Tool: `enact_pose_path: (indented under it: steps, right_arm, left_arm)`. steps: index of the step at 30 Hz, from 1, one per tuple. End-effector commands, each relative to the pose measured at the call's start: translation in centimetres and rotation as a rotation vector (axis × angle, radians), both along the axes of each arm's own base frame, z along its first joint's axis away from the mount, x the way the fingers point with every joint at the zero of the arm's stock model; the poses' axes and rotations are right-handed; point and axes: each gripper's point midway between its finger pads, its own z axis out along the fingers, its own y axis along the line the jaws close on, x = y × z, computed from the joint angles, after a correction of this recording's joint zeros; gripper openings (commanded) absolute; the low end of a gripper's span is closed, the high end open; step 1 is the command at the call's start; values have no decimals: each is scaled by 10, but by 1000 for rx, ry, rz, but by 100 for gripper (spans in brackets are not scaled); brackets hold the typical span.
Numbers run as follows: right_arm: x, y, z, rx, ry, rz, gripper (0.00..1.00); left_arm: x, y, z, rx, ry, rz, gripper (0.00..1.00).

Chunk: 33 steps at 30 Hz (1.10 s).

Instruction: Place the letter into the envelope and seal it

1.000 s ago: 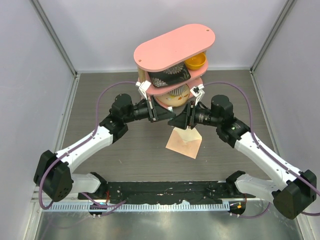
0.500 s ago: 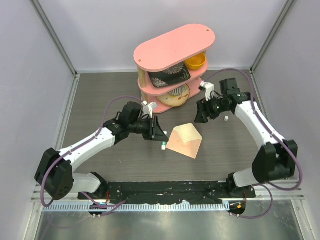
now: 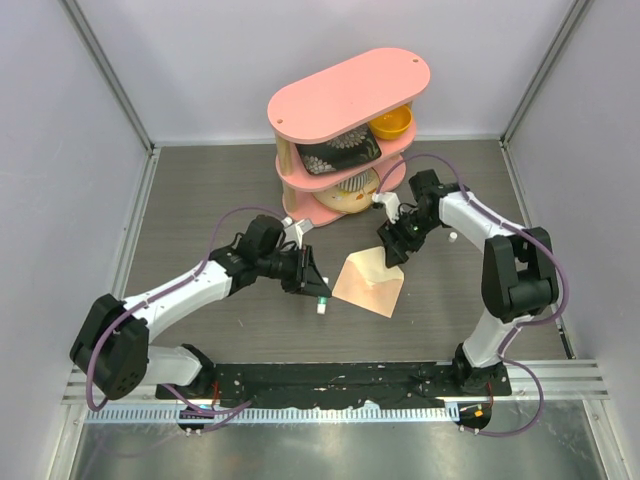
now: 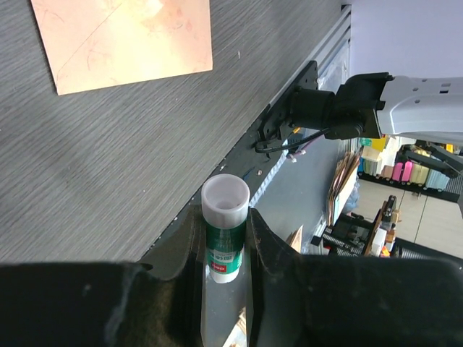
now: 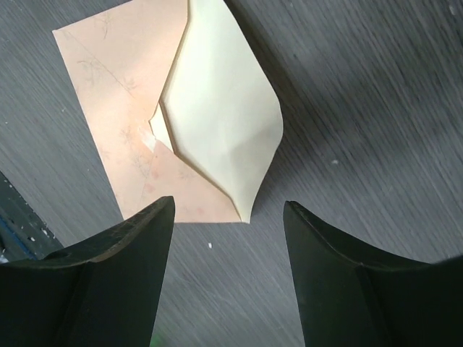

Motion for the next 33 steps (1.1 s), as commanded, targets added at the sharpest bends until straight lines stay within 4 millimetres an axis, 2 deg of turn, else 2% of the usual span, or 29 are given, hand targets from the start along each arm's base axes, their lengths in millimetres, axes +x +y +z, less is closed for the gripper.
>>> enact_pose_path:
  steps: [1,2,6,9,10,13,15,17,18,19,21,25,26,29,33]
  right_arm:
    - [27,14,0,5,-95,39,68]
    - [30,15,-8,0,-84,36,67]
    - [34,19,-16,13,-65,29,61]
    - [35,21,-13,27,-74,22,42]
    - [34,21,-10,35,-74,12,28]
    - [35,18,-4,52,-70,-61,1]
    - [43,6,-6,34,-74,-175,1]
    - [51,-6,4,71,-74,-323,1]
    - [46,-11,0,66,-56,-365,1]
    - [46,-13,9,81,-76,-393,1]
    - [32,-12,6,96,-39,-413,1]
    - [10,-7,4,115,26,-394,1]
    - [7,-8,1,108,28,-387,1]
    - [6,-11,1,94,15,-391,1]
    - [1,-10,5,108,22,-424,1]
  left_arm:
    - [-2,-4,10,-49,-11,-6,0]
    - [-3,-4,10,-50,-6,-2,0]
    - [-3,-4,8,-46,5,4,0]
    - [-1,-5,6,-44,13,4,0]
    - [-1,-6,6,-44,15,3,0]
    - [4,-9,1,-30,33,10,0]
    - [12,-14,5,-32,21,16,0]
    - [19,-20,1,-19,16,29,0]
    - [27,-24,5,-25,-1,42,0]
    - [31,-28,-3,-11,22,49,0]
    - [39,-40,2,-29,10,37,0]
    - [55,-55,-13,-11,24,39,0]
    - [58,-59,-23,-2,42,42,0]
    - [63,-70,-30,4,38,37,0]
    - [66,-80,-55,40,81,44,0]
